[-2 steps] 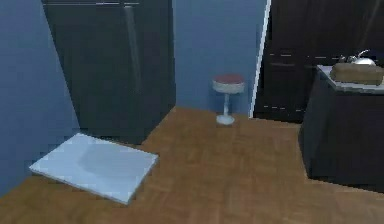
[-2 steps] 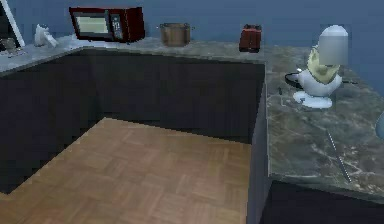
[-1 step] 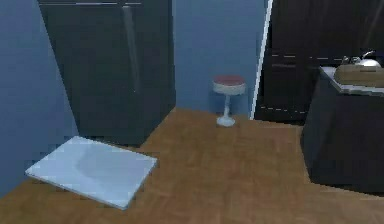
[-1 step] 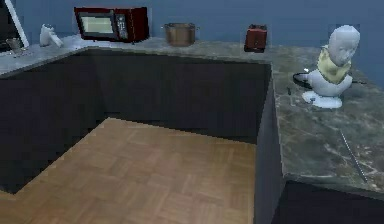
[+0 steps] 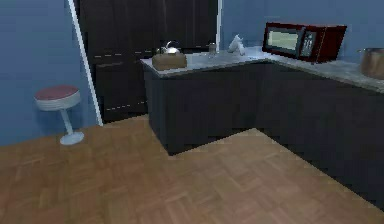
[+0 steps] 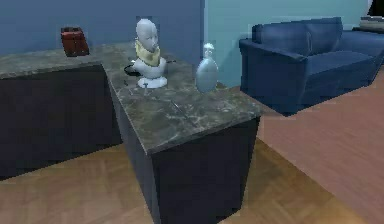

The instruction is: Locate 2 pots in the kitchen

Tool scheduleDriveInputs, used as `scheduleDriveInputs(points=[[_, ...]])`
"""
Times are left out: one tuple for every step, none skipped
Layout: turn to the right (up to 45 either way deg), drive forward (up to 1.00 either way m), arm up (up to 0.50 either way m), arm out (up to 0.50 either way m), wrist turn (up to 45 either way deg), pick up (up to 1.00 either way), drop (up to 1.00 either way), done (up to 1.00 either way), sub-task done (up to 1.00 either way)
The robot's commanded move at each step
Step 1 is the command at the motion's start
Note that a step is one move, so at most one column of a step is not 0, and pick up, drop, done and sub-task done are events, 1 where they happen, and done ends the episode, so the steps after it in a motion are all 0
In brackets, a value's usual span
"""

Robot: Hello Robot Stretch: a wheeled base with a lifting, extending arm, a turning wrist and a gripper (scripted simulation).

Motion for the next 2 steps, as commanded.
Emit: scheduleDriveInputs(points=[[0.0, 0.65, 0.0, 0.0, 0.0, 0.0, 0.0, 0.0, 0.0], [45.0, 0.0, 0.0, 0.0, 0.0, 0.0, 0.0, 0.0, 0.0]])
